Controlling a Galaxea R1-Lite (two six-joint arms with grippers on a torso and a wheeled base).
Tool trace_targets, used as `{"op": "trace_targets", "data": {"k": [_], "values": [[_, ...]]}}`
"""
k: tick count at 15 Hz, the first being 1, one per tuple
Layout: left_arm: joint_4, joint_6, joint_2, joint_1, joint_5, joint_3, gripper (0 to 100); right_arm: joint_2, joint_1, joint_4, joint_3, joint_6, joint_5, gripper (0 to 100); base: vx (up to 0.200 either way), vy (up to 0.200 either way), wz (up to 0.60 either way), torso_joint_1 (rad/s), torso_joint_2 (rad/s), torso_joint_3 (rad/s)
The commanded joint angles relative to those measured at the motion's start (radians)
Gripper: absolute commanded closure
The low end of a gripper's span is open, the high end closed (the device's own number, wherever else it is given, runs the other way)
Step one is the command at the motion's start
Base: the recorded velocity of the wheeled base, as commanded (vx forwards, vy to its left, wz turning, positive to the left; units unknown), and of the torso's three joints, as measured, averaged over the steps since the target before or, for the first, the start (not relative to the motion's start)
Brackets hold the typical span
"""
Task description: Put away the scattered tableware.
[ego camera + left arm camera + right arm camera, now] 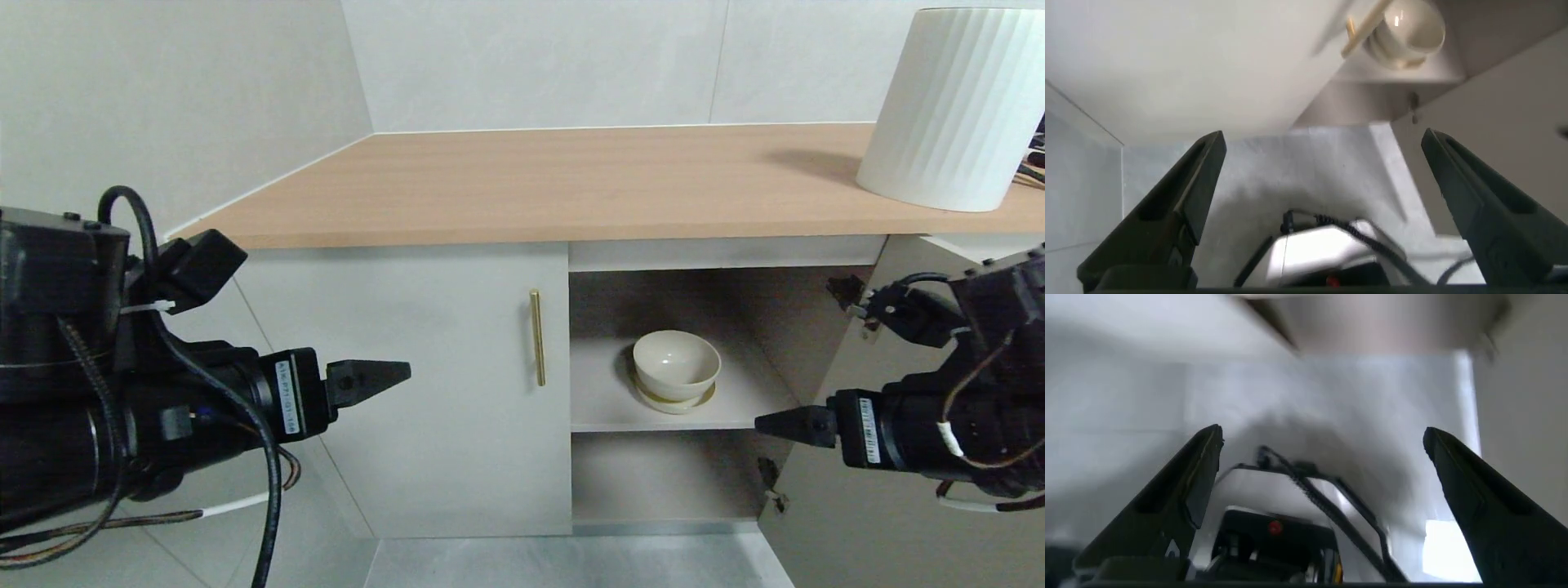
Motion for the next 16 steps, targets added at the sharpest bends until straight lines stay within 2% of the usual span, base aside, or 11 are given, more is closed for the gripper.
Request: {"op": "trace_targets", "data": {"k": [1,9,16], "values": [[-0.001,0.0,-0.027,0.008,-0.001,0.008,0,-0.102,0.041,0.002,0.034,-0.006,-0.003,0,0.0,0.0,0.0,0.0,0.0,0.0],[-0.001,0.001,-0.026,0.007,-0.002,0.029,0,-0.135,0.048,0.002,0.073,-0.061,-0.003,0,0.0,0.0,0.0,0.0,0.0,0.0],[-0.001,0.001,-0.021,0.005,-0.002,0.032,0,-0.134,0.071,0.003,0.086,-0.07,-0.005,0,-0.2,0.0,0.0,0.004,0.0,0.002]]}}
